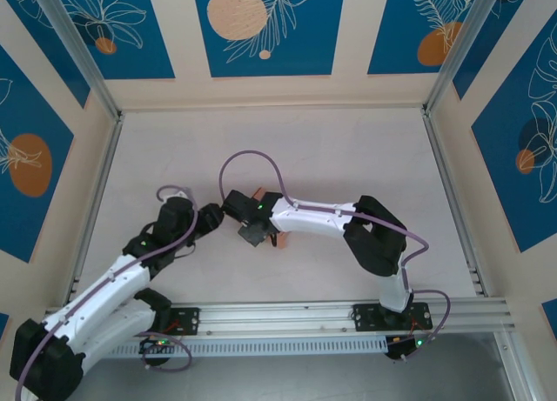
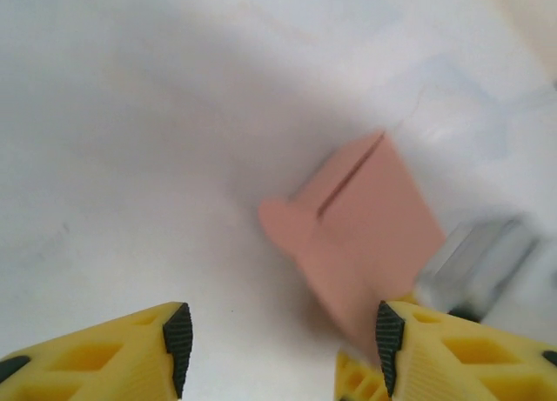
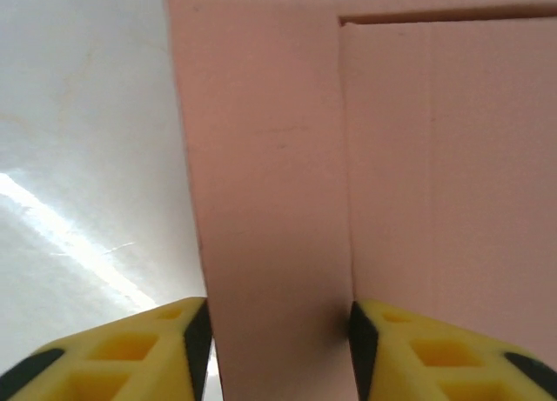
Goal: Fold the paper box
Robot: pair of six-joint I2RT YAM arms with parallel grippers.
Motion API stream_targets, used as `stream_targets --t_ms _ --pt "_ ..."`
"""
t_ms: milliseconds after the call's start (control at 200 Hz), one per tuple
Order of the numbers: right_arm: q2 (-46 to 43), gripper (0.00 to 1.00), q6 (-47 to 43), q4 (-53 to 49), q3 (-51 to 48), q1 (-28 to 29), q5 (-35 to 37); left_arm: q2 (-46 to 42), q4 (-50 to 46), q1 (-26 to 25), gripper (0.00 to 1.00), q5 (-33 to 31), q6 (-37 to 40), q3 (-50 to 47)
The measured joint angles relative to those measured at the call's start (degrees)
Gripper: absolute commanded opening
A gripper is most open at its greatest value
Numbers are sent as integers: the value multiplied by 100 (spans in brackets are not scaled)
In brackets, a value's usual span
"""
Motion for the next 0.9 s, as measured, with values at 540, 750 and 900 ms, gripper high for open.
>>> stream_targets --t_ms 540,750,900 --pt "-1416 75 1075 494 -404 -560 -1244 2715 203 1150 74 1637 1550 1690" --pt "-2944 84 2719 588 -1281 -1233 -1346 3475 133 1025 76 2194 2337 2243" --pt "-3609 91 3976 850 -2706 -1475 -1565 3899 79 807 76 2396 2717 2350"
